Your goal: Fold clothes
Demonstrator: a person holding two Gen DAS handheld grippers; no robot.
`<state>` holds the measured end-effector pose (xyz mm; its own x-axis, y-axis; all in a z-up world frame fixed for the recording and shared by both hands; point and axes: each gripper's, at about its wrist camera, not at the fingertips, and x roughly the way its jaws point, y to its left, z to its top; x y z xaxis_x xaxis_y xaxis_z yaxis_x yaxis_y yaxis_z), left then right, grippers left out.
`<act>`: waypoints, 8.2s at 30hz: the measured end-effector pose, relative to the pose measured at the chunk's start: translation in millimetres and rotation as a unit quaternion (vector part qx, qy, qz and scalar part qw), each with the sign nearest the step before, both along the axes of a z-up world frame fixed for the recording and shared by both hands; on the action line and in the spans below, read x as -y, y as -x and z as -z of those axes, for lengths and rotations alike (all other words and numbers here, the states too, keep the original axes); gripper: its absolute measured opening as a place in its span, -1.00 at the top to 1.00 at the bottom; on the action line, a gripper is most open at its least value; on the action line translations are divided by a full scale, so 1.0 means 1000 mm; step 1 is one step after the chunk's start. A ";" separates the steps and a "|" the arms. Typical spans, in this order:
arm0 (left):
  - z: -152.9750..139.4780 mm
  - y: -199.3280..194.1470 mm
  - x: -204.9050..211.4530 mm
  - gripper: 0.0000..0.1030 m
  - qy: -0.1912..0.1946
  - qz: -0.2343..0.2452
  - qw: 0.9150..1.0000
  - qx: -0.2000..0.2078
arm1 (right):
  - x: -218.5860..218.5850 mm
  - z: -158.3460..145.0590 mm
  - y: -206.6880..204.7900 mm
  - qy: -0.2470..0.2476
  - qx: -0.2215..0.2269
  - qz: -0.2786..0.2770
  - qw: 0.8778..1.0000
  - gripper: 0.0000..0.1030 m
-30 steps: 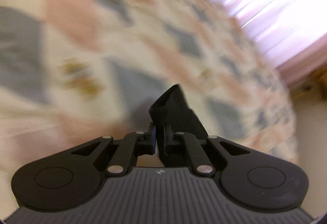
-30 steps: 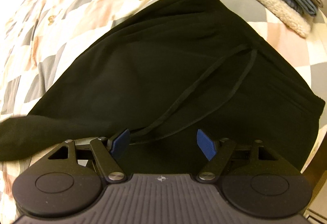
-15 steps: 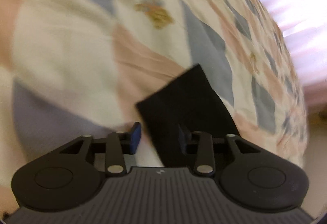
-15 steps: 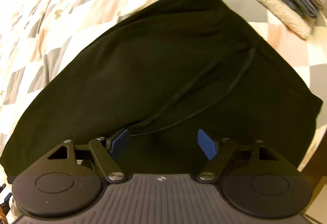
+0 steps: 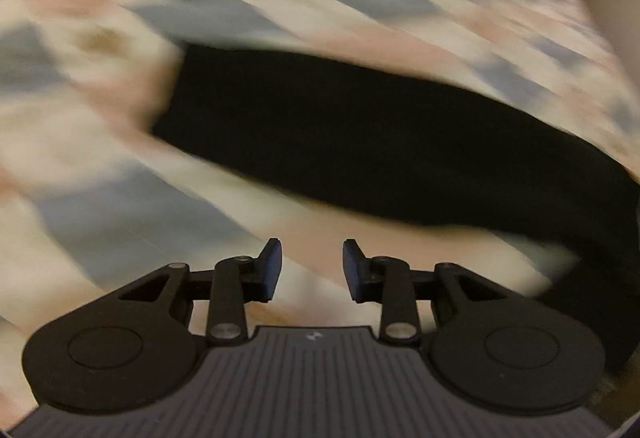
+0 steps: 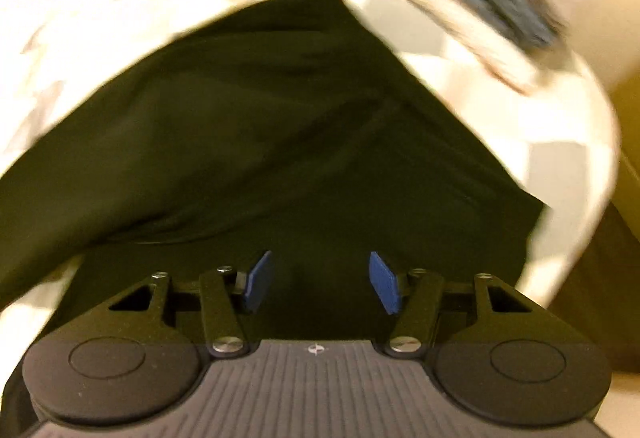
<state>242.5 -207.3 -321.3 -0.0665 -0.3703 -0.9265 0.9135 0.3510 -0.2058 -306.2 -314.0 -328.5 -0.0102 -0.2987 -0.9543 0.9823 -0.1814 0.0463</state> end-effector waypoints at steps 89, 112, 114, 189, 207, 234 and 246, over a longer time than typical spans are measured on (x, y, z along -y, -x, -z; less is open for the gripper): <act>-0.185 0.225 -0.227 0.04 0.046 0.064 0.987 0.136 | -0.300 -0.168 0.007 0.147 0.077 -0.109 0.980 -0.08; -0.138 0.272 -0.043 -0.01 -0.011 -0.013 0.989 0.145 | -0.018 -0.086 0.127 0.097 0.147 -0.145 0.974 0.51; -0.131 0.281 -0.027 -0.01 -0.026 -0.026 0.989 0.142 | 0.031 -0.063 0.141 0.089 0.159 -0.148 0.972 0.49; -0.074 0.346 0.011 -0.11 -0.119 -0.030 0.982 0.145 | 0.049 0.076 0.272 -0.117 0.225 -0.198 0.947 0.97; -0.091 0.298 -0.076 -0.18 -0.070 -0.021 0.989 0.130 | -0.028 0.001 0.176 0.018 -0.037 -0.139 0.989 0.28; -0.189 0.245 -0.232 -0.32 0.048 0.048 0.983 0.169 | -0.297 -0.178 0.030 0.134 0.082 -0.070 0.985 -0.34; -0.176 0.222 -0.251 -0.32 0.030 0.025 0.986 0.163 | -0.303 -0.172 0.019 0.119 0.077 -0.079 0.987 -0.36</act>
<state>20.0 43.6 -145.4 0.2111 -0.4293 -0.8781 0.9504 0.3000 0.0818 -325.0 -10.8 -156.2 0.1936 -0.5016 -0.8432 0.9755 0.0071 0.2197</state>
